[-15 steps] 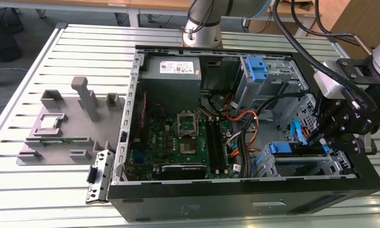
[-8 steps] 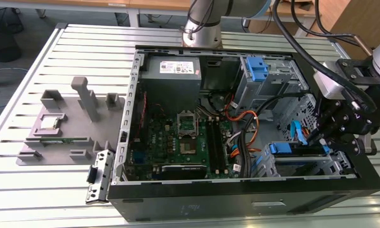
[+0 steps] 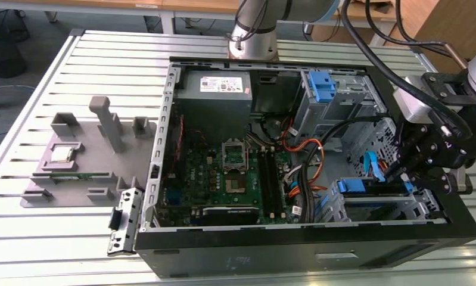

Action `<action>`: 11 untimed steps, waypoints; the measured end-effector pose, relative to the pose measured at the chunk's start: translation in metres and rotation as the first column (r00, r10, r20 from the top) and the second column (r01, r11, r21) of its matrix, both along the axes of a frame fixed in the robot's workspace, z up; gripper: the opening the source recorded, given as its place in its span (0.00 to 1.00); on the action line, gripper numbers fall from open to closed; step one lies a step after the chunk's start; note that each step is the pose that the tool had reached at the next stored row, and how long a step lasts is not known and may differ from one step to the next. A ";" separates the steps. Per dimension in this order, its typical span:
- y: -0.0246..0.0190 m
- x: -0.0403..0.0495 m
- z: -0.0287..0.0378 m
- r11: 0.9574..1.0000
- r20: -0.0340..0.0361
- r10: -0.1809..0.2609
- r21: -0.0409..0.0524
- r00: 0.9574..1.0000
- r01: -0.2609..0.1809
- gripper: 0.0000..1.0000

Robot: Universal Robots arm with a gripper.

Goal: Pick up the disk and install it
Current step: 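Insert the second disk wire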

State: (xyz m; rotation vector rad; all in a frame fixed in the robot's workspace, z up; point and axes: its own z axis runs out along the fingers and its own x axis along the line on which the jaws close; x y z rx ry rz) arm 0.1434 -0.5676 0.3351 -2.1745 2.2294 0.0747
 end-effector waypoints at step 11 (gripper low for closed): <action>0.0000 0.0000 -0.0002 1.000 0.000 -0.019 -0.003 1.000 0.019 0.18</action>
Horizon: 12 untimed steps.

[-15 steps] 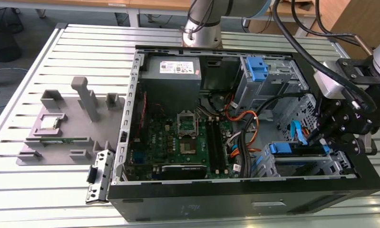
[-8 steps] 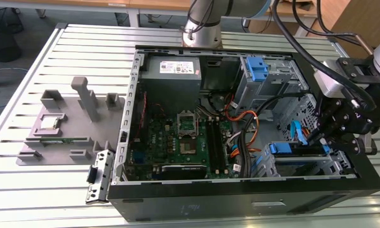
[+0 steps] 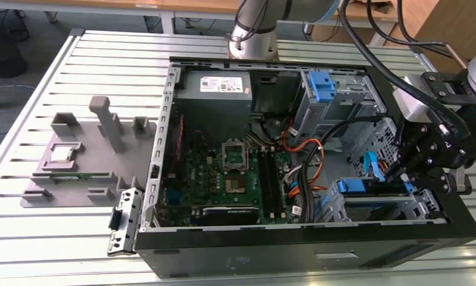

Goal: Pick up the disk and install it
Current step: 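Insert the second disk wire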

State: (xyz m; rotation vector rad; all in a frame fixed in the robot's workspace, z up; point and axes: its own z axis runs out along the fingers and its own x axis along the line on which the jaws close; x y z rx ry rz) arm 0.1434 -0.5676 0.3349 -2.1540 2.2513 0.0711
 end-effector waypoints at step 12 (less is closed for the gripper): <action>0.0014 0.0000 -0.0005 1.000 0.000 0.000 -0.019 1.000 0.000 0.18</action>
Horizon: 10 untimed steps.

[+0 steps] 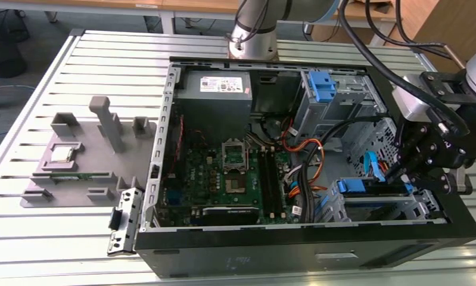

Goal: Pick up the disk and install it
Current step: 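Insert the second disk wire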

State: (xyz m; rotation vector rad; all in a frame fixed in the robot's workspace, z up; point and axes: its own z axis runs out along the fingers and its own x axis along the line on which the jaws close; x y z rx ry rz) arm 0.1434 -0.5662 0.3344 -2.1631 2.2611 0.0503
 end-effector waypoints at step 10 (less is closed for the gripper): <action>0.0000 0.0000 -0.0017 1.000 0.000 0.000 0.000 1.000 0.000 0.18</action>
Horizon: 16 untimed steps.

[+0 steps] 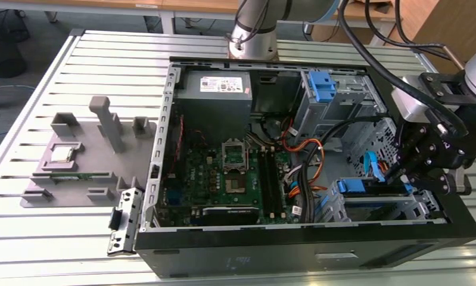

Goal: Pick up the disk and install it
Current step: 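Insert the second disk wire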

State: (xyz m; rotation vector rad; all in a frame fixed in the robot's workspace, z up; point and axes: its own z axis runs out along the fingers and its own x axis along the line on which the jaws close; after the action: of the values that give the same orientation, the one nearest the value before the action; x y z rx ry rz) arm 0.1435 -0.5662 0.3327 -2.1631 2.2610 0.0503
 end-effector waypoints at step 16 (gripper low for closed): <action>0.0006 0.0000 0.0018 1.000 0.000 0.000 0.002 1.000 0.000 0.18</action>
State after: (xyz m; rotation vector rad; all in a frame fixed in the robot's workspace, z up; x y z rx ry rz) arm 0.1434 -0.5656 0.3345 -2.1623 2.2602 0.0523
